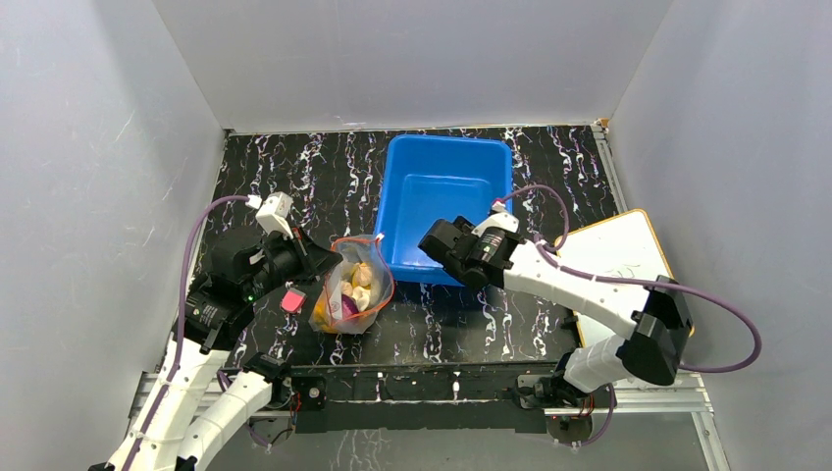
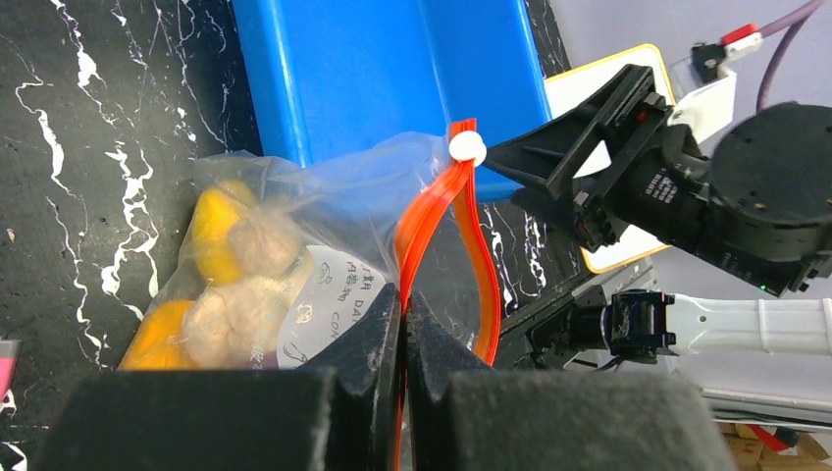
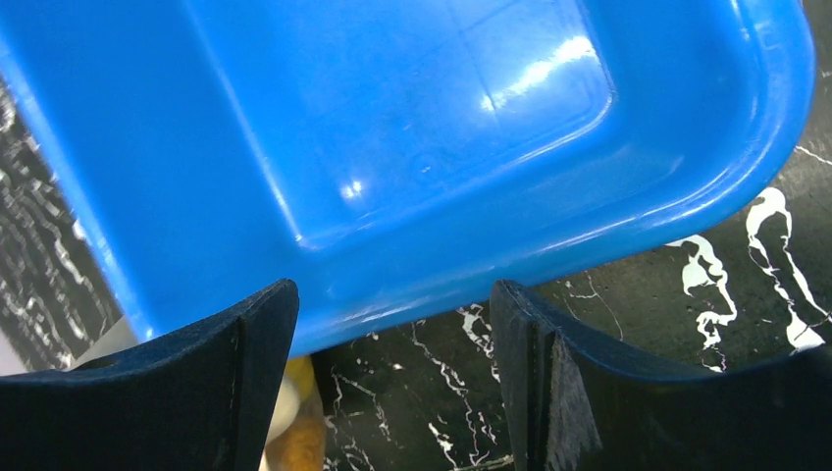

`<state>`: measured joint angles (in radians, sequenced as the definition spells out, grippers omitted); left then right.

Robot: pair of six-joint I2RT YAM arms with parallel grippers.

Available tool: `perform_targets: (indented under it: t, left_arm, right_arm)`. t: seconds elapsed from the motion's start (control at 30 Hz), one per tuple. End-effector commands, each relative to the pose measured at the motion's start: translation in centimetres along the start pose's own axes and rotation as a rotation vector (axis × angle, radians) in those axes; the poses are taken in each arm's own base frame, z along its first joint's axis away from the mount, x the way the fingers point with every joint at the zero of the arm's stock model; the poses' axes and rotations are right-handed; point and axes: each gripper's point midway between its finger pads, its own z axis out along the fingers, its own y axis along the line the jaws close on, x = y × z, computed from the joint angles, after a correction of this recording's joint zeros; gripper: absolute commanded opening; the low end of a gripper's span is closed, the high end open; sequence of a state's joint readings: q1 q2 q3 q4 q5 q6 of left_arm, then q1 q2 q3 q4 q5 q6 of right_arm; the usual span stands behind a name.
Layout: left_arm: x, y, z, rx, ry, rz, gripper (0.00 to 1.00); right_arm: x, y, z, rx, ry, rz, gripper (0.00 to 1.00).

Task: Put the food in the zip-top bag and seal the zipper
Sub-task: Adjust the bin at the center of the board.

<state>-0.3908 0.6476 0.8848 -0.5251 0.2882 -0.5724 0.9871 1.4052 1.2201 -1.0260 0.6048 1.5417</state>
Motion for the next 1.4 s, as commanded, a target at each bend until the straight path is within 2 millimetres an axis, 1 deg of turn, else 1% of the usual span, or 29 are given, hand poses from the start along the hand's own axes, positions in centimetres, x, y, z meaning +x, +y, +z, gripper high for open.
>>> perform_targets:
  t: [0.0,0.07,0.13,0.2,0.27,0.33,0.4,0.47,0.57,0.67,0.77,0.87,0.97,1.13,1.17,1.2,1.27,1.3,1.37]
  left_arm:
    - [-1.1,-1.1,-0.7,0.026,-0.02,0.031,0.0]
    - [-1.3,-1.2,-0.7,0.027,-0.023,0.036,0.0]
    - [-1.5,-1.3,-0.8,0.028,-0.029,0.038,0.0]
    - [-1.5,-1.3,-0.7,0.028,-0.032,0.035,0.0]
    - [-1.4,-1.3,-0.7,0.03,-0.035,0.03,0.0]
    - [-1.3,-1.2,-0.6,0.029,-0.036,0.029,0.0]
    - [-1.3,-1.0,-0.7,0.023,-0.038,0.033,0.0]
    - [-1.2,-0.9,-0.7,0.017,-0.041,0.035,0.0]
    - [-1.1,-0.8,-0.7,0.019,-0.039,0.034,0.0]
    - [-1.1,-0.7,-0.4,0.014,-0.034,0.038,0.0]
    - [-1.5,-0.8,-0.2,0.015,-0.037,0.048,0.0]
    - [-2.0,-0.9,0.3,0.019,-0.038,0.055,0.0]
    - [-2.3,-1.1,0.8,0.023,-0.029,0.062,0.0]
    - [-2.8,-1.6,1.1,0.039,-0.027,0.07,0.0]
    - [-2.9,-1.8,1.2,0.044,-0.027,0.072,0.0]
    - [-3.0,-2.0,1.2,0.053,-0.025,0.076,0.0]
    - [-3.1,-2.2,1.3,0.065,-0.017,0.082,0.0]
    - [-3.1,-2.3,1.4,0.07,-0.012,0.083,0.0]
    - [-2.9,-2.7,1.5,0.091,0.001,0.087,0.0]
  right_arm:
    - [0.1,-1.4,2.3,0.106,0.019,0.139,0.68]
    - [0.2,-2.1,3.2,0.162,0.02,0.157,0.68]
    - [0.3,-2.2,4.0,0.19,0.037,0.165,0.67]
    - [-0.4,-2.4,4.8,0.211,0.015,0.152,0.63]
    - [-1.6,-3.4,5.6,0.25,-0.033,0.141,0.52]
    - [-3.2,-4.1,6.7,0.257,-0.079,0.119,0.41]
    - [-5.0,-4.2,7.6,0.226,-0.118,0.08,0.35]
    - [-6.7,-4.7,8.3,0.214,-0.141,0.054,0.28]
    - [-8.8,-5.8,8.9,0.224,-0.183,0.029,0.28]
    - [-10.5,-6.8,9.2,0.257,-0.217,0.045,0.27]
    - [-11.9,-7.3,9.6,0.275,-0.248,0.076,0.24]
    - [-12.9,-7.3,10.3,0.3,-0.259,0.116,0.24]
    - [-14.2,-7.8,11.1,0.347,-0.277,0.178,0.23]
    - [-15.6,-7.6,12.5,0.366,-0.302,0.208,0.23]
    - [-15.8,-7.6,12.8,0.369,-0.301,0.205,0.24]
    - [-15.8,-7.5,12.9,0.367,-0.296,0.199,0.28]
    - [-16.1,-7.4,12.9,0.368,-0.286,0.184,0.39]
    - [-16.3,-7.2,12.7,0.358,-0.284,0.164,0.42]
    - [-16.9,-6.6,12.1,0.319,-0.283,0.109,0.52]
